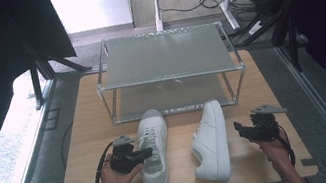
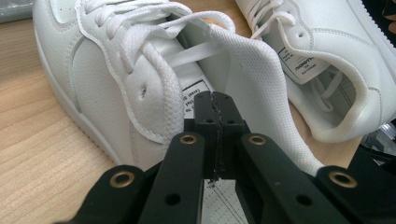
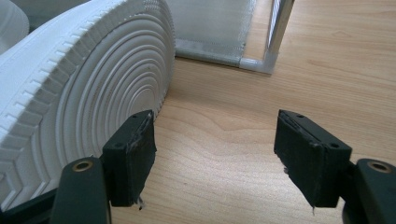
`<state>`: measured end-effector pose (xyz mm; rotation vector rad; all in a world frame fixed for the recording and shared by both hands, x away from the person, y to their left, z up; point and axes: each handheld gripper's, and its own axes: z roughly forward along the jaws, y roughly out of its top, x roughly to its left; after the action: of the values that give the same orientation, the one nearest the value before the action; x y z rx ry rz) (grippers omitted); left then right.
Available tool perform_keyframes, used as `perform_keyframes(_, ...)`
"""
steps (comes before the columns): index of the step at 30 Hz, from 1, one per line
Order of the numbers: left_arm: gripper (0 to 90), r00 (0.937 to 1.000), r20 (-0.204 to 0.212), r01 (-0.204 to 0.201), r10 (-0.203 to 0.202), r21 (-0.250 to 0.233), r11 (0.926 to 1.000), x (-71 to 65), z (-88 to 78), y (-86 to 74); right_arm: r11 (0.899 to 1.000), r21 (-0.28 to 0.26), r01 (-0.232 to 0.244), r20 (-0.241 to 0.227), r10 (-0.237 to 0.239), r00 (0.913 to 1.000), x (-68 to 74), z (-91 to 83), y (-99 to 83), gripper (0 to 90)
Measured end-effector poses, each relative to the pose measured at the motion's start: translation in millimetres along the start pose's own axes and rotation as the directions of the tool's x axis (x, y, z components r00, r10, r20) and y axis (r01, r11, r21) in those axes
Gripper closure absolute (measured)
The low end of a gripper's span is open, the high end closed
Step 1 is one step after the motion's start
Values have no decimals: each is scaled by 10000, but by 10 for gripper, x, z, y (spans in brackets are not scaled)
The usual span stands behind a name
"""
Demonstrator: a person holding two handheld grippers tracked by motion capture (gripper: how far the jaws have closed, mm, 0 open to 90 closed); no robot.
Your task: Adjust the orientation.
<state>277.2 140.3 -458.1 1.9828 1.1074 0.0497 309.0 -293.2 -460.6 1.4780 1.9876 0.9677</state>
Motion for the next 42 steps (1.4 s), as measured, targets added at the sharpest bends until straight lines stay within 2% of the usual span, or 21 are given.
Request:
perform_keyframes(4,900,10000,-42,62,-61,165,9998,44,-58,-2,9998,-145,-116,43,117,9999,-20,-16,4,311)
perform_keyframes(5,896,9992,-392,70,-63,172,9998,64,-85,-7,9997,-192,-163,63,165,9998,-32,-19,6,310)
perform_keyframes(8,849,9987,-465,194,-189,99,9998,103,-125,-17,9996,-219,-171,76,173,9998,-36,-18,6,307)
perform_keyframes(9,818,9995,-132,278,-277,20,9996,111,-136,-28,9996,-235,-171,63,172,9998,-33,-15,5,306)
perform_keyframes(10,786,9995,-132,278,-277,20,9996,111,-136,-28,9996,-235,-171,63,172,9998,-33,-15,5,306)
perform_keyframes(11,768,9990,183,413,-411,-92,9991,104,-136,-29,9994,-333,-122,26,123,9999,-24,-11,6,306)
perform_keyframes(14,750,9983,356,473,-454,-534,9975,102,-179,-14,9983,-579,-27,-189,16,9998,-5,-23,11,308)
perform_keyframes(16,717,9963,652,642,-567,-1195,9908,113,-260,-8,9964,-844,109,-391,-143,9991,20,-51,24,310)
perform_keyframes(17,607,9930,1019,800,-605,-1993,9767,110,-359,21,9943,-1044,206,-451,-254,9987,38,-80,38,306)
perform_keyframes(19,497,9971,625,576,-435,-2448,9678,86,-443,40,9928,-1192,78,-582,-149,9982,40,-106,50,302)
perform_keyframes(20,469,9971,625,576,-435,-2448,9678,86,-443,40,9916,-1285,-118,-740,23,9973,39,-118,56,302)
perform_keyframes(23,379,9995,324,130,-45,-2686,9632,89,-498,35,9874,-1536,-371,-1091,204,9938,51,-154,79,314)
perform_keyframes(25,368,9996,270,117,-46,-2707,9626,89,-499,35,9862,-1605,-406,-1204,212,9925,65,-167,91,325)
perform_keyframes(26,362,9998,206,73,-17,-2741,9617,92,-504,39,9854,-1657,-386,-1351,161,9907,80,-182,103,354)
perform_keyframes(27,353,9999,93,136,-114,-2826,9591,103,-517,62,9822,-1852,-325,-1775,-9,9841,129,-216,124,423)
perform_keyframes(31,343,10000,-62,12,-31,-2799,9600,142,-528,115,9837,-1793,98,-2035,-468,9780,266,-274,131,483)
perform_keyframes(33,357,9998,-202,-13,-50,-2969,9549,172,-515,138,9872,-1589,163,-2235,-520,9733,352,-280,136,534)
perform_keyframes(35,399,9995,-285,34,-129,-3105,9506,176,-516,154,9883,-1423,543,-2368,-872,9676,457,-288,149,615)
perform_keyframes(38,402,9995,-308,0,-99,-3063,9519,171,-516,175,9851,-1289,1138,-2286,-1412,9632,627,-301,159,719)
perform_keyframes(40,402,9995,-299,-14,-81,-3047,9525,167,-512,187,9847,-1222,1242,-2385,-1506,9594,681,-298,158,745)
perform_keyframes(42,407,9995,-307,-17,-77,-2957,9553,175,-500,183,9805,-986,1698,-2636,-1903,9457,840,-271,146,841)
